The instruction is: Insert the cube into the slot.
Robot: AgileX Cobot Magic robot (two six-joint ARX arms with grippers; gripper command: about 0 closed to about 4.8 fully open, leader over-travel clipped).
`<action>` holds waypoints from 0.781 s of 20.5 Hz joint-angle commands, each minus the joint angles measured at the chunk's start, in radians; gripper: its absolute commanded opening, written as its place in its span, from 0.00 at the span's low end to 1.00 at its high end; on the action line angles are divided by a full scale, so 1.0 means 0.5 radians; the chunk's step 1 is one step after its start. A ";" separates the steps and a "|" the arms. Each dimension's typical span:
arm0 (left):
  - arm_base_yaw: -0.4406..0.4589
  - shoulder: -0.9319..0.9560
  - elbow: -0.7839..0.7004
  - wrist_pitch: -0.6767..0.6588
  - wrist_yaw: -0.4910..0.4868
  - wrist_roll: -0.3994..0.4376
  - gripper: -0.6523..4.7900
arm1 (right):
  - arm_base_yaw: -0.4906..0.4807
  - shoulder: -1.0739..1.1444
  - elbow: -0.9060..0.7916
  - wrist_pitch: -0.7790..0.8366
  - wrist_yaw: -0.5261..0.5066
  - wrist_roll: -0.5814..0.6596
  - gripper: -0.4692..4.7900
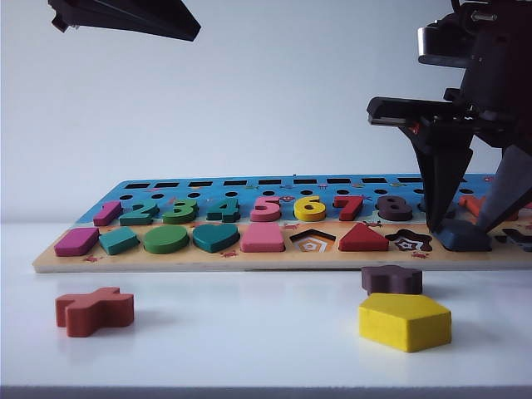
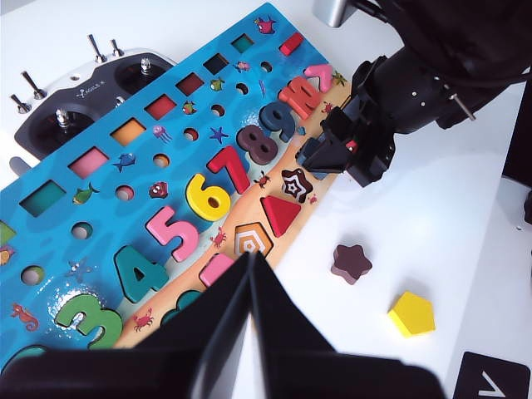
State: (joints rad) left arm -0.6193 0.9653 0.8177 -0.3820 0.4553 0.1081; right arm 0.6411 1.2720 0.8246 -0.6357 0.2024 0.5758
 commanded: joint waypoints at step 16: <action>-0.002 -0.004 0.008 0.023 0.015 0.008 0.14 | 0.005 -0.066 0.020 0.046 0.159 -0.049 0.51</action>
State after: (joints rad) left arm -0.6193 0.9653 0.8177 -0.3820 0.4549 0.1078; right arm 0.6415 1.2430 0.8295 -0.6273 0.2703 0.5636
